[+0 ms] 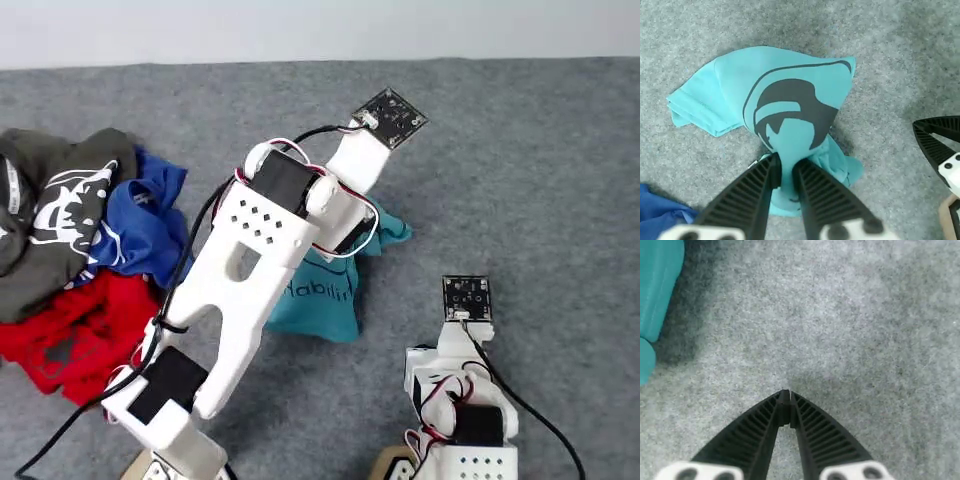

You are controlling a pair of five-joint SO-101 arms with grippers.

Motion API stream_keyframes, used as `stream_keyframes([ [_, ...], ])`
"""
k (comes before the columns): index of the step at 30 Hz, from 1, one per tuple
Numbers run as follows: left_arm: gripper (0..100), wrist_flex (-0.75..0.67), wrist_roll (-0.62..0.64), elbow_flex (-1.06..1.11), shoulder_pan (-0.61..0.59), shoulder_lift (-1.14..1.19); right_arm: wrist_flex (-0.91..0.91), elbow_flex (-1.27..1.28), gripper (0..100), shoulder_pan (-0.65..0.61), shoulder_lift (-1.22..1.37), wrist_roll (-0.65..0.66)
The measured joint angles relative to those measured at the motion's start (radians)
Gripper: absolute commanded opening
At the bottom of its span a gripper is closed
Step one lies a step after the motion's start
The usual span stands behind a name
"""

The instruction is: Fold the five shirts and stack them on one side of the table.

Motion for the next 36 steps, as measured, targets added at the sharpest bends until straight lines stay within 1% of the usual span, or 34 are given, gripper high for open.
stream_keyframes([
  [2,4,0.0,-0.002,0.0,0.002,0.0,0.0,0.0,1.3,0.0,0.0,0.0],
  [6,22,0.006,-0.011,0.0,0.002,0.0,0.0,0.0,1.3,0.0,0.0,0.0],
  [13,23,0.008,-0.018,0.0,0.002,-0.068,0.0,0.0,1.3,0.0,0.0,0.0],
  [16,23,0.008,-0.018,0.0,-0.035,-0.11,0.0,0.0,1.3,0.0,0.0,0.0],
  [21,23,0.009,-0.018,0.0,-0.173,-0.195,0.0,0.0,1.3,0.0,0.0,0.0],
  [26,23,0.011,-0.018,0.005,-0.385,-0.313,0.0,0.0,1.3,0.0,0.0,0.0],
  [30,23,0.012,-0.018,0.08,-0.543,-0.405,0.0,0.0,1.3,0.0,0.0,0.0],
  [36,23,0.014,-0.018,0.288,-0.64,-0.543,0.0,0.0,1.3,0.0,0.0,0.0],
])
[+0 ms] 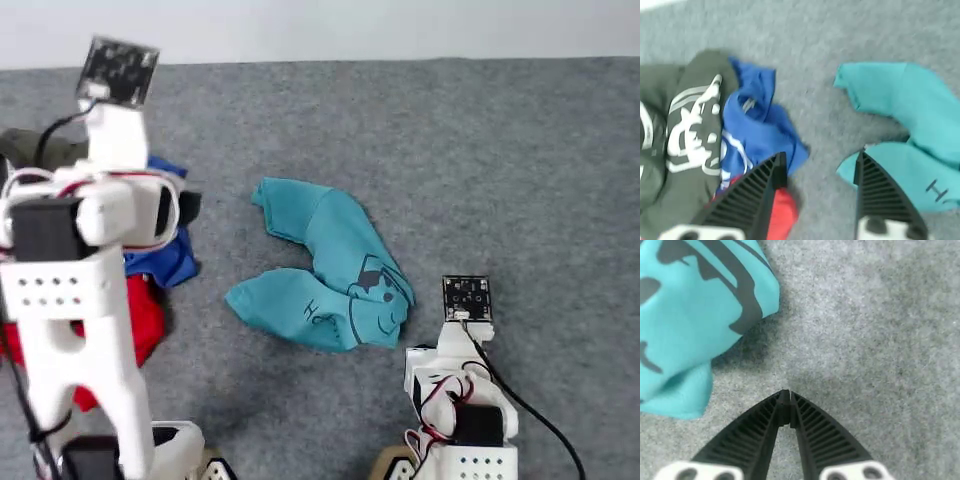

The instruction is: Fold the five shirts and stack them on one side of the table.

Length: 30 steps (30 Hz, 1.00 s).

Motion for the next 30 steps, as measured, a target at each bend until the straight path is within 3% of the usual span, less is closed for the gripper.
stream_keyframes([
  [6,21,0.0,0.0,0.117,-0.012,-0.106,-0.009,-0.002,1.5,0.029,0.0,0.026],
  [11,18,0.0,0.0,0.17,-0.012,-0.144,-0.104,-0.193,1.5,0.084,0.0,0.218],
  [17,18,0.0,0.0,0.176,-0.012,-0.147,-0.118,-0.399,1.5,0.089,0.003,0.242],
  [23,18,0.0,0.0,0.176,-0.012,-0.147,-0.04,-0.621,1.5,0.086,0.252,0.224],
  [30,16,0.0,0.0,0.176,-0.012,-0.147,0.146,-0.985,1.6,0.087,0.752,0.213],
])
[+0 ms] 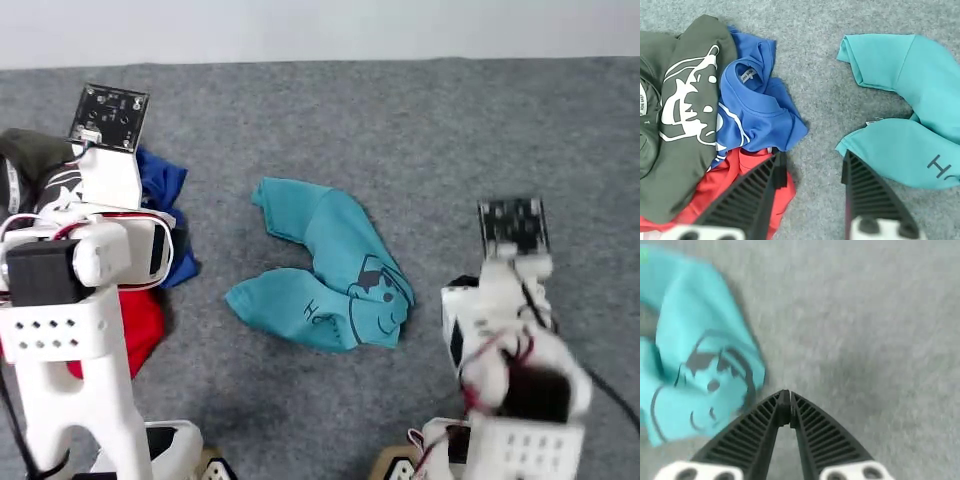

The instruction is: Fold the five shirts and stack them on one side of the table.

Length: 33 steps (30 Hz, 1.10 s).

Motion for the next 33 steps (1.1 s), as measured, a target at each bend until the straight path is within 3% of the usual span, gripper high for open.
stream_keyframes([
  [4,13,0.0,0.0,0.0,0.0,0.0,0.097,-0.189,1.6,-0.002,0.292,0.044],
  [8,13,0.002,0.0,0.0,0.0,0.0,0.123,-0.331,2.3,-0.054,0.552,-0.015],
  [12,13,0.002,0.0,0.005,0.0,0.0,0.127,-0.433,14.7,-0.121,0.767,-0.091],
  [16,13,0.002,0.0,0.069,0.0,-0.005,0.157,-0.509,28.5,-0.19,0.914,-0.14],
  [24,13,0.002,0.0,0.166,-0.005,-0.005,0.104,-0.687,29.6,-0.324,1.043,-0.141],
  [33,14,-0.028,0.0,0.166,-0.264,-0.005,-0.051,-0.931,29.6,-0.436,1.29,-0.026],
])
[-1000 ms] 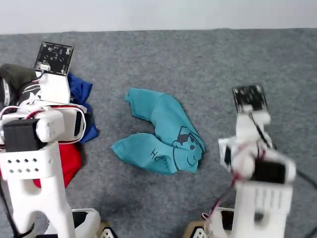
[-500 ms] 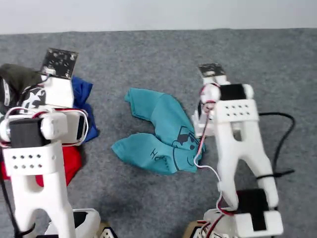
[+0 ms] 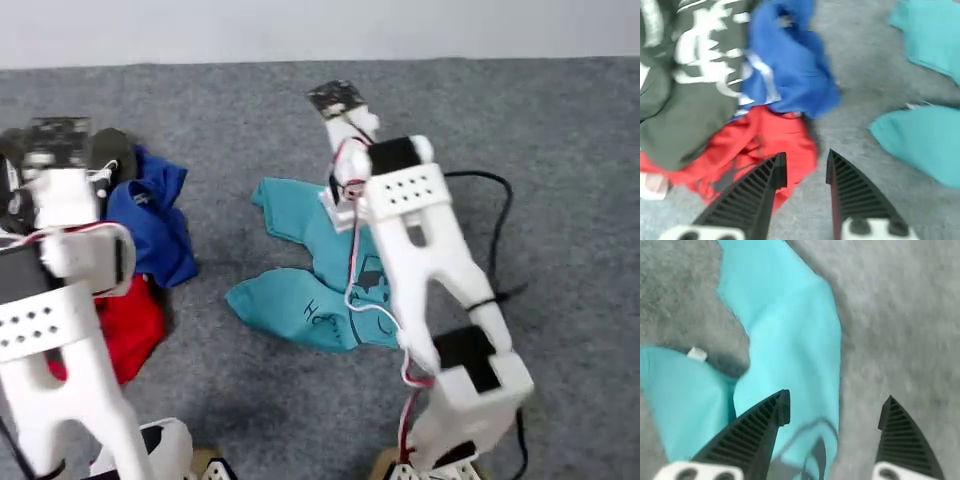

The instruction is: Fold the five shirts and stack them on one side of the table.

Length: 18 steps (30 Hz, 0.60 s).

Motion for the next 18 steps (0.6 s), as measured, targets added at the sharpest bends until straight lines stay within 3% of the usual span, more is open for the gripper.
stream_keyframes([
  [4,14,0.0,-0.002,0.0,-0.06,0.0,-0.017,-0.141,29.6,-0.032,0.161,0.04],
  [14,14,0.0,-0.002,0.005,-0.064,0.0,-0.017,-0.531,29.2,-0.071,0.58,0.071],
  [18,14,0.0,-0.002,0.005,-0.064,0.0,0.026,-0.64,13.7,-0.071,0.692,0.074],
])
